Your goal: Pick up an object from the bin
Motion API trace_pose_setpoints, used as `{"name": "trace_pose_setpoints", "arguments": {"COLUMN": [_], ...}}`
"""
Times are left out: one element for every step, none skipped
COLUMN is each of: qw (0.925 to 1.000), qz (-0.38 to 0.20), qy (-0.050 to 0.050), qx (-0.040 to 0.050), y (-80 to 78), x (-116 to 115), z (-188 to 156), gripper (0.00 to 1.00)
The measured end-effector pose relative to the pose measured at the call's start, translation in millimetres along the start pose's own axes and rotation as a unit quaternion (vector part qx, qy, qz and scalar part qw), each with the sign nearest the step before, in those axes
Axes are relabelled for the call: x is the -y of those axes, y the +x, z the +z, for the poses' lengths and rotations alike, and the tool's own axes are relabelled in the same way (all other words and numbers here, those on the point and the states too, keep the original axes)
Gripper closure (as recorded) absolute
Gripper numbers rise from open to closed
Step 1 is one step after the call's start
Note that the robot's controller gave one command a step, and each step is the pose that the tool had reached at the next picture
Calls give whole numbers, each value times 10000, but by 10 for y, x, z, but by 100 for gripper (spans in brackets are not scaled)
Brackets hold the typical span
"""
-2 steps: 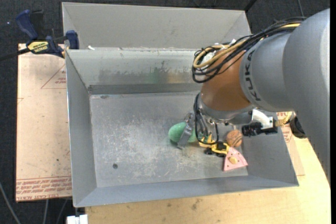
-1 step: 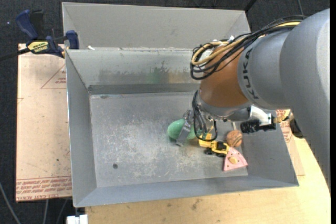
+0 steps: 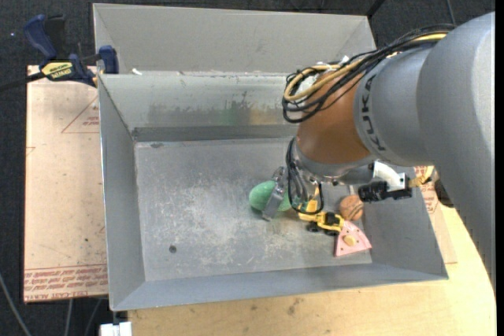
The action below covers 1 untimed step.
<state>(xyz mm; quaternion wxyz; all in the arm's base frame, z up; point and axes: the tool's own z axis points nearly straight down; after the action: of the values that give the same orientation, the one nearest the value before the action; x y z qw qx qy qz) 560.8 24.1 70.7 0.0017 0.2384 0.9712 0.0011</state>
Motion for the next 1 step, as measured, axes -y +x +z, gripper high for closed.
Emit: {"name": "trace_pose_setpoints", "arguments": {"qw": [10000], "qz": [1], "qy": [0], "qx": [0], "y": [0], "x": [0], "z": [0], "gripper": [100]}}
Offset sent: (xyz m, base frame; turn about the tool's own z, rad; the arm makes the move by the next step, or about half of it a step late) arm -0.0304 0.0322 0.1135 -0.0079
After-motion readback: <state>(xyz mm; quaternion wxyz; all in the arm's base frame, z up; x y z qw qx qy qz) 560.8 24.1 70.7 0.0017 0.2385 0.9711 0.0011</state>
